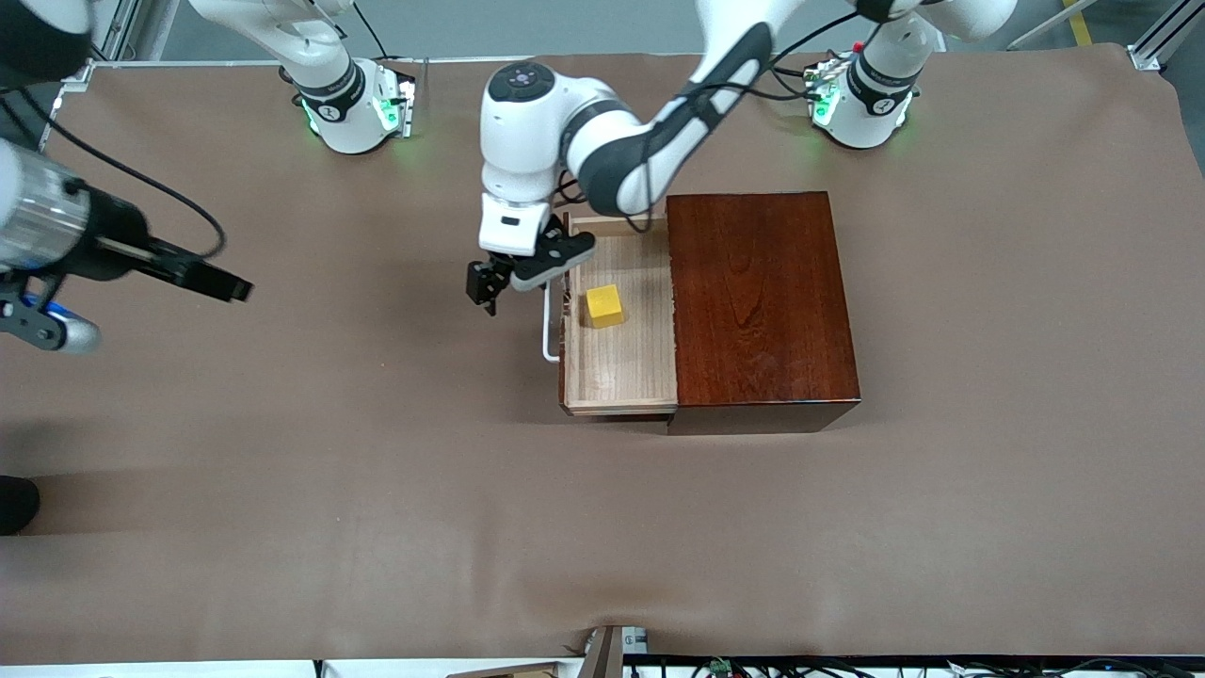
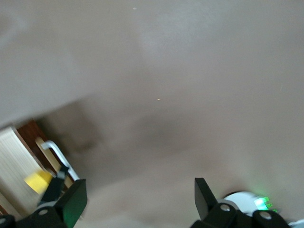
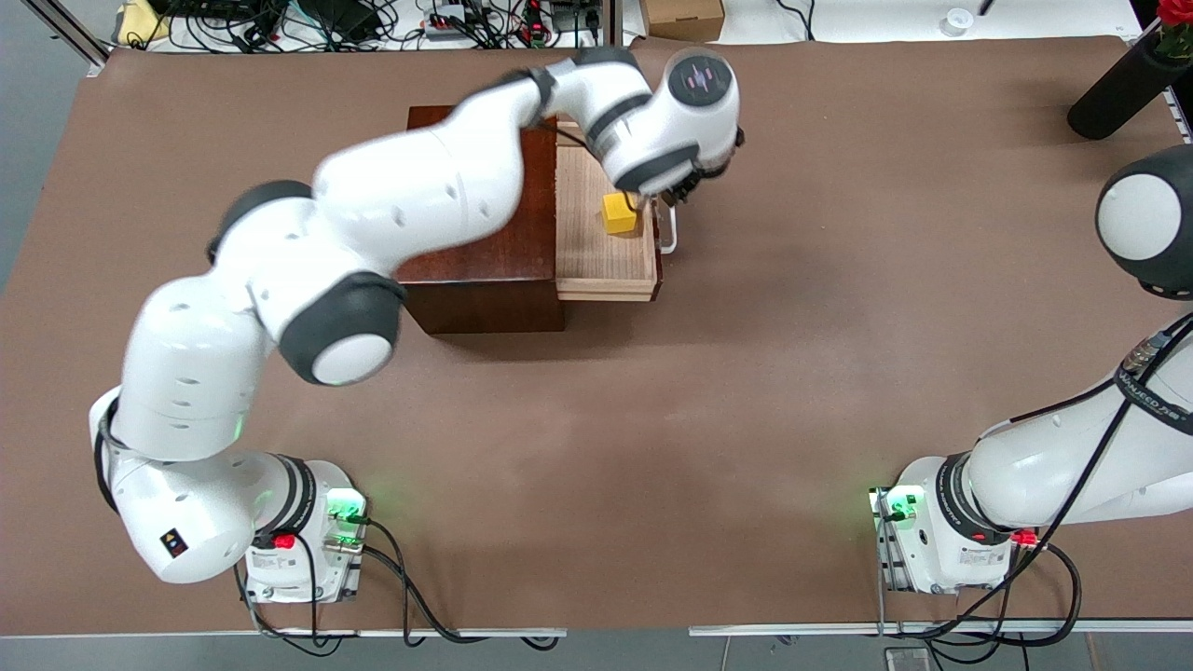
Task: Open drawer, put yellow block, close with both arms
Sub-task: 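Withdraw the right gripper while the left gripper moves to the drawer front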
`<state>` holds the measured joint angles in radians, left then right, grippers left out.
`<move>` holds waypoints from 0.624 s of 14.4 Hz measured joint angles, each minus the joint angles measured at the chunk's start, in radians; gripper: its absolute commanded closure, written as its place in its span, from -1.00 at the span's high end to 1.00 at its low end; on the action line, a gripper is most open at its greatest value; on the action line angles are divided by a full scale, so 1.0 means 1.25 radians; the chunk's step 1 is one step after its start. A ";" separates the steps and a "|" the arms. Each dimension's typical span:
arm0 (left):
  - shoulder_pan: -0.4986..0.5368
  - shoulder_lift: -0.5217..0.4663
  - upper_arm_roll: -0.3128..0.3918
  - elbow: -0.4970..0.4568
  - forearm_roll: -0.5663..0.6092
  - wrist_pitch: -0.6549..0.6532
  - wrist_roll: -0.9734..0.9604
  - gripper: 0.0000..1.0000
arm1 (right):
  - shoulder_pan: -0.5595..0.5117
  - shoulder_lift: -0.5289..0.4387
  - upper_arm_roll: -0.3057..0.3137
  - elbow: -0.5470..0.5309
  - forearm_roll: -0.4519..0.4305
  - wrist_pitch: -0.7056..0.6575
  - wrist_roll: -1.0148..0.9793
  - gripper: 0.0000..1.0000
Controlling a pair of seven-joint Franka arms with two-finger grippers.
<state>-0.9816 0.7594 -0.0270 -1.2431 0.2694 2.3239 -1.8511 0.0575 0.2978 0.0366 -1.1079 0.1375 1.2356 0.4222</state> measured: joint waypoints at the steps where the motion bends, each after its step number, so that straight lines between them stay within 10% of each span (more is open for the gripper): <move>1: -0.025 0.022 0.022 0.006 0.000 0.022 -0.024 1.00 | -0.016 -0.007 -0.001 0.000 -0.005 -0.005 -0.080 1.00; 9: -0.060 0.069 0.067 0.022 0.000 0.014 -0.109 1.00 | -0.050 -0.091 0.000 -0.085 -0.069 0.044 -0.343 1.00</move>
<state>-1.0561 0.8454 0.0564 -1.2161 0.2694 2.3408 -1.9879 -0.0050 0.1841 0.0366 -1.2146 0.0512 1.2905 -0.0071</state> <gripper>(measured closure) 0.000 0.000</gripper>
